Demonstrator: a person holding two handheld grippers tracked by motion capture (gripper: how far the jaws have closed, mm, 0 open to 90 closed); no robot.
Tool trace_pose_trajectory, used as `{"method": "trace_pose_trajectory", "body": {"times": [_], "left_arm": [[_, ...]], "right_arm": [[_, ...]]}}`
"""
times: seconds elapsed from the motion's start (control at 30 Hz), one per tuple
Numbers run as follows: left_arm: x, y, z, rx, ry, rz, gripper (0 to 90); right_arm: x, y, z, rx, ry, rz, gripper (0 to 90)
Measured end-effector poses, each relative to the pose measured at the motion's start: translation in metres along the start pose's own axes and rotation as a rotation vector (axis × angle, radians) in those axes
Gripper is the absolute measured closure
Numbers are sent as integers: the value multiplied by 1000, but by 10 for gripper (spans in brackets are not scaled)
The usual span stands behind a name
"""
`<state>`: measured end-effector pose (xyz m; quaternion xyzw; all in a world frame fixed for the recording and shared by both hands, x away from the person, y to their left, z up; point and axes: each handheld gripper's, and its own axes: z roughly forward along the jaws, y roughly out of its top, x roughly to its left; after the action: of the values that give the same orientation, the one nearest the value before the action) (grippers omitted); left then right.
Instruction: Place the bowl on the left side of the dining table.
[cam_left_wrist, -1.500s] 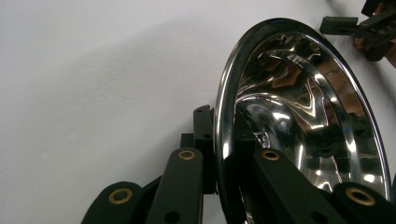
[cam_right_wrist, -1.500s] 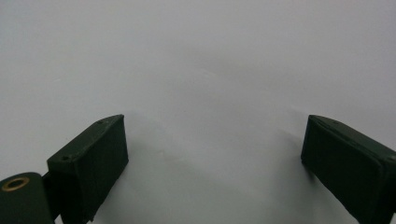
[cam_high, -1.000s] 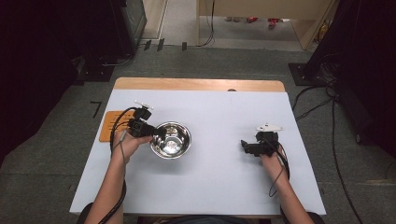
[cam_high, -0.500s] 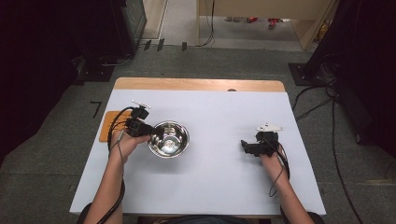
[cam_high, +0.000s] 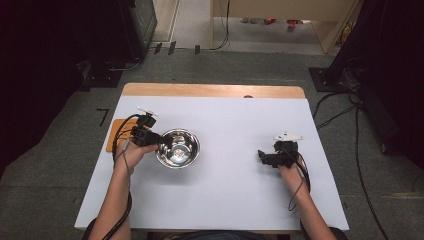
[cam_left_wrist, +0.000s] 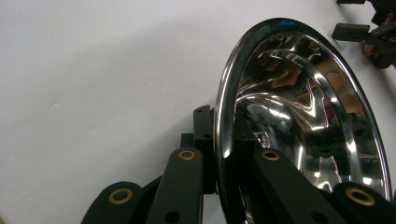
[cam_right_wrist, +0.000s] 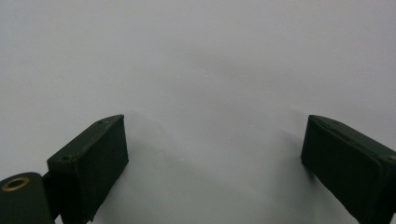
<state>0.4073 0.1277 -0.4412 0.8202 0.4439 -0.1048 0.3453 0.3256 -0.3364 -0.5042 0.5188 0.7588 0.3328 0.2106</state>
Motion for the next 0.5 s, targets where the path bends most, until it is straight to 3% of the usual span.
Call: {"method": "trace_pose_trajectory", "body": {"times": [0.5], "left_arm": [[12,-2,-4,2,18,-22,868]], "right_arm": [[0,0,0,0,1,1,68]]}}
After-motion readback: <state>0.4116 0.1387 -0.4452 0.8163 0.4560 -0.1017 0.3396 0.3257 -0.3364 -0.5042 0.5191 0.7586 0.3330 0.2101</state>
